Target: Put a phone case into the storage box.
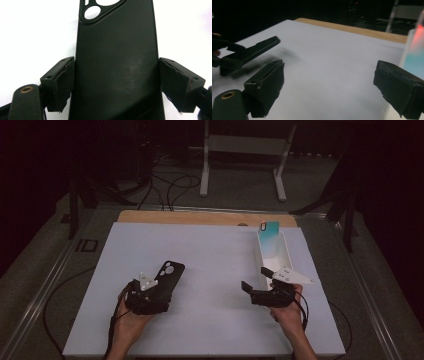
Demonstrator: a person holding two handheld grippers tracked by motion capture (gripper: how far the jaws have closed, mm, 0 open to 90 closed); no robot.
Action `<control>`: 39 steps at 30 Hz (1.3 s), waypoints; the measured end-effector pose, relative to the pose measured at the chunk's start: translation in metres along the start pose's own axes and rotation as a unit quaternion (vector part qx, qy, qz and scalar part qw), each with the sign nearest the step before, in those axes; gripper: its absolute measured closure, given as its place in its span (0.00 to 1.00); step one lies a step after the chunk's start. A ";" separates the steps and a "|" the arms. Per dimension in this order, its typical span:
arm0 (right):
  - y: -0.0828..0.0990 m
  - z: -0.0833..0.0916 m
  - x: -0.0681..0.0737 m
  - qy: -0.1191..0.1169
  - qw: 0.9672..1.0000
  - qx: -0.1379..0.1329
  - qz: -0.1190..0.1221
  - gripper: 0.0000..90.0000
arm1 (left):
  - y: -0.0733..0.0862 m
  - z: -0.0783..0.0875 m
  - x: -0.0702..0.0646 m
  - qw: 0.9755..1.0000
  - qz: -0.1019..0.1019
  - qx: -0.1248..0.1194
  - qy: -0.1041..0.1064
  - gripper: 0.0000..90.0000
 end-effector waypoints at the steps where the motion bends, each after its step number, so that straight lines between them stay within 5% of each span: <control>1: 0.000 0.000 0.000 0.000 1.000 0.000 0.000 0.11 | -0.003 0.002 0.000 1.000 -0.002 -0.006 0.000 0.20; 5: -0.012 -0.009 0.008 -0.018 1.000 0.019 -0.001 0.11 | -0.013 0.008 -0.003 1.000 -0.017 -0.025 0.001 0.20; 20: -0.052 -0.029 0.030 -0.071 0.997 0.024 -0.002 0.11 | -0.039 0.017 -0.024 0.996 -0.053 -0.072 0.018 0.19; 29: -0.072 -0.049 0.054 -0.122 0.992 0.026 -0.008 0.12 | -0.055 0.021 -0.047 0.988 -0.093 -0.117 0.038 0.19; 39: -0.070 -0.067 0.067 -0.159 0.985 0.049 -0.039 0.17 | -0.063 0.024 -0.059 0.983 -0.103 -0.141 0.057 0.19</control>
Point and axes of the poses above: each handheld gripper's, and its own axes: z roughly backward along the jaws, y roughly out of its underside, x roughly to its left, the point moved 5 cm from there along -z, roughly forward along the jaws, and after that the axes turned 5 degrees about y, right-handed, at the moved point
